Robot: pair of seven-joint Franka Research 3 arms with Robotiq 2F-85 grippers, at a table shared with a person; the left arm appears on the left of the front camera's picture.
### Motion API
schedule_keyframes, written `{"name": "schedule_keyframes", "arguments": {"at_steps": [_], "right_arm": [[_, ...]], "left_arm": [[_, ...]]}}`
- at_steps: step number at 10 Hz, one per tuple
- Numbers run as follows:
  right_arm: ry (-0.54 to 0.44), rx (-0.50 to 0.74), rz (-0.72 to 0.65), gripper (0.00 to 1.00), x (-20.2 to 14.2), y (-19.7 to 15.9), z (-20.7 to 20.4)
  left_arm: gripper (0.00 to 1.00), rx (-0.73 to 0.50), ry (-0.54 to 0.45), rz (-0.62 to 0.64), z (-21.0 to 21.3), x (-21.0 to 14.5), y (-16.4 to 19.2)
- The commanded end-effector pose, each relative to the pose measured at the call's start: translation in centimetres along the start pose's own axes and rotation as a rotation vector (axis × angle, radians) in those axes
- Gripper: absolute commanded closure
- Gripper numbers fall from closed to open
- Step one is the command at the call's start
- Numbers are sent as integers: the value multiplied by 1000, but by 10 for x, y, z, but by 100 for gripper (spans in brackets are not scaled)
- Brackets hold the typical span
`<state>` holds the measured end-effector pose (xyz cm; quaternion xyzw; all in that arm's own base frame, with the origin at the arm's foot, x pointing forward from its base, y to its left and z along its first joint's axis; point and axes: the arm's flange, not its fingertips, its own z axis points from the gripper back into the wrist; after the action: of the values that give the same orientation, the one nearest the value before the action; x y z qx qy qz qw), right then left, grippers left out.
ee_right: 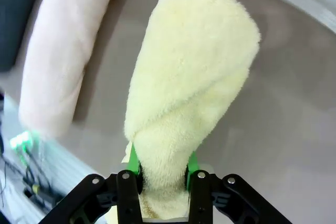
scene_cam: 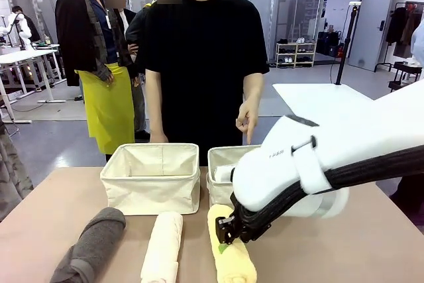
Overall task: Divide the towels into two baskets.
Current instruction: Pick up one hotel-folded towel from the bottom of the table and place it in the Fabric basket indicated by the person.
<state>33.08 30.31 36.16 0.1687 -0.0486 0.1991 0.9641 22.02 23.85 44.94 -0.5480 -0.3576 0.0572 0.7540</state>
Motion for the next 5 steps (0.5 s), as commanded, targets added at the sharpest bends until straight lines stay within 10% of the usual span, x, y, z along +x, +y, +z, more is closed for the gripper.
{"name": "schedule_keyframes", "arguments": {"at_steps": [1, 5], "right_arm": [[113, -39, 223, 74, -12, 12, 57], [228, -209, 806, 74, 13, 20, 120]], "left_arm": [[0, -23, -12, -26, 3, 0, 0], [0, -23, -12, -26, 3, 0, 0]]}}
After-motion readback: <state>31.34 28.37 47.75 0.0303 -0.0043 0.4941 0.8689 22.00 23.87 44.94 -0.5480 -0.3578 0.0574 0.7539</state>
